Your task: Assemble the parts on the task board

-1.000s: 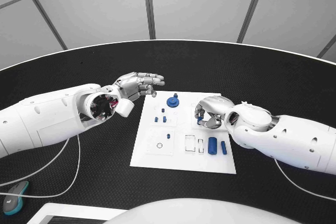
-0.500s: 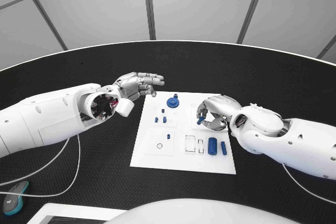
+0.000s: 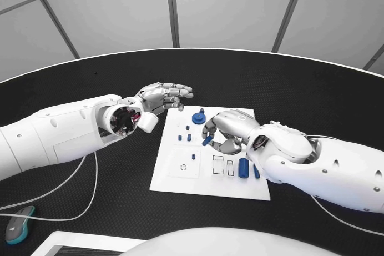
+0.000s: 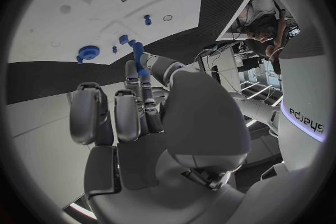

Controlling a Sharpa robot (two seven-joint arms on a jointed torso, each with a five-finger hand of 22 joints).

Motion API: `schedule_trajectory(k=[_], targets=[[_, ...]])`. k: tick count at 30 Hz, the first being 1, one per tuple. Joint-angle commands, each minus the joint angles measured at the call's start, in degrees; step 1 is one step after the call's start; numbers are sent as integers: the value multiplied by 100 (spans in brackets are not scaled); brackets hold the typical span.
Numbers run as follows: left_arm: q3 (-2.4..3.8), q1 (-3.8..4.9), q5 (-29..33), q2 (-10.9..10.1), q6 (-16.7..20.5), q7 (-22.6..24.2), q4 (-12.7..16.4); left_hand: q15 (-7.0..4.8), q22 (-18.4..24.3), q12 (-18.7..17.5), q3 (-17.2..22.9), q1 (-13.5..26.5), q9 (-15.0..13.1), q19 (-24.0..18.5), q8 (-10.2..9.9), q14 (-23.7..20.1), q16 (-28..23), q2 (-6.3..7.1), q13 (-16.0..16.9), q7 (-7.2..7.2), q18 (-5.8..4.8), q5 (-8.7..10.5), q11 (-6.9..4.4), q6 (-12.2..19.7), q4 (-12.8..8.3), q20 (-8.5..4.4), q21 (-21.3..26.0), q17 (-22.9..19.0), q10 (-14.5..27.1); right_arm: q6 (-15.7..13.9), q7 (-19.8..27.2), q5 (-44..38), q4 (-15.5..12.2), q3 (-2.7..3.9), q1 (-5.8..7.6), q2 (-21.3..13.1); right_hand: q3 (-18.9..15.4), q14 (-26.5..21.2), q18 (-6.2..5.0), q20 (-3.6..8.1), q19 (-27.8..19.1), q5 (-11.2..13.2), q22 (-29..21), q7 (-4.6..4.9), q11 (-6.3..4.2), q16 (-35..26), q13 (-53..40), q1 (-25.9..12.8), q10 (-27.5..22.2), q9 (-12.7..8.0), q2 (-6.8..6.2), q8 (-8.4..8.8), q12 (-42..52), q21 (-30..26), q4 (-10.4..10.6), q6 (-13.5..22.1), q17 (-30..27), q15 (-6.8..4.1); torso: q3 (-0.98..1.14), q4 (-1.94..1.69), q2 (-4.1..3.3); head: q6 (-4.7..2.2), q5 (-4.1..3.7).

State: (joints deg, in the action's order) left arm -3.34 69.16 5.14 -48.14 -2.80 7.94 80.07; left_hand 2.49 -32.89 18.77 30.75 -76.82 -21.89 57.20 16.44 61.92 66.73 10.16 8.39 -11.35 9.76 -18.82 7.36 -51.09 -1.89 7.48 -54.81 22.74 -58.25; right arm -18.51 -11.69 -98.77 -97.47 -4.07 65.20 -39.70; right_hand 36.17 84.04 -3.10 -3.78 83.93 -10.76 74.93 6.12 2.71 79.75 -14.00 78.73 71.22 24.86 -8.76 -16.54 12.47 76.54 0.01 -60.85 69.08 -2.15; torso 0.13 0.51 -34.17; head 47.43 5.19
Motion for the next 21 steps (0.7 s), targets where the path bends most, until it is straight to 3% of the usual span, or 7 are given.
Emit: schedule_trajectory(k=[1, 7, 21], targets=[[0, 0, 0, 37, -13, -5, -17, 13, 9, 31, -42, -4, 2, -36, 34, -44, -24, -75, -8, -6, 86, -9, -5, 38, -6, 4, 30, -7, 38, 15, 40, 0, 98, -4, -58, 287, 56, 225, 17, 45, 214, -41, 702, 12, -66, 8, -8, 10, 94, 264, 22, -21, -16, 14, 3, -51, -13, -26, -20, -20, -6, -6, 40], [0, 0, 0, 93, -22, -7, -38, 13, 9, 31, -42, -4, 2, -36, 34, -44, -24, -75, -8, -6, 86, -9, -5, 38, -6, 4, 30, -7, 38, 68, 129, 0, 354, -38, -207, 617, 79, 223, 13, 45, 208, -61, 691, 17, -62, 3, -12, 9, 92, 271, 20, -17, -27, -7, -6, -45, -25, -24, -4, 8, -26, 6, 124], [1, 2, -1, 97, 20, 21, -49, 13, 10, 33, -45, -2, 2, -36, 35, -46, -24, -77, -9, -6, 86, -8, -5, 38, -3, 4, 31, -8, 39, 255, 232, 1, 813, -119, -434, 1037, 102, 222, 9, 44, 203, -81, 682, 26, -56, 0, -17, 8, 88, 278, 15, -10, -41, -24, -20, -34, -32, -20, -2, -10, -29, 96, 207]])
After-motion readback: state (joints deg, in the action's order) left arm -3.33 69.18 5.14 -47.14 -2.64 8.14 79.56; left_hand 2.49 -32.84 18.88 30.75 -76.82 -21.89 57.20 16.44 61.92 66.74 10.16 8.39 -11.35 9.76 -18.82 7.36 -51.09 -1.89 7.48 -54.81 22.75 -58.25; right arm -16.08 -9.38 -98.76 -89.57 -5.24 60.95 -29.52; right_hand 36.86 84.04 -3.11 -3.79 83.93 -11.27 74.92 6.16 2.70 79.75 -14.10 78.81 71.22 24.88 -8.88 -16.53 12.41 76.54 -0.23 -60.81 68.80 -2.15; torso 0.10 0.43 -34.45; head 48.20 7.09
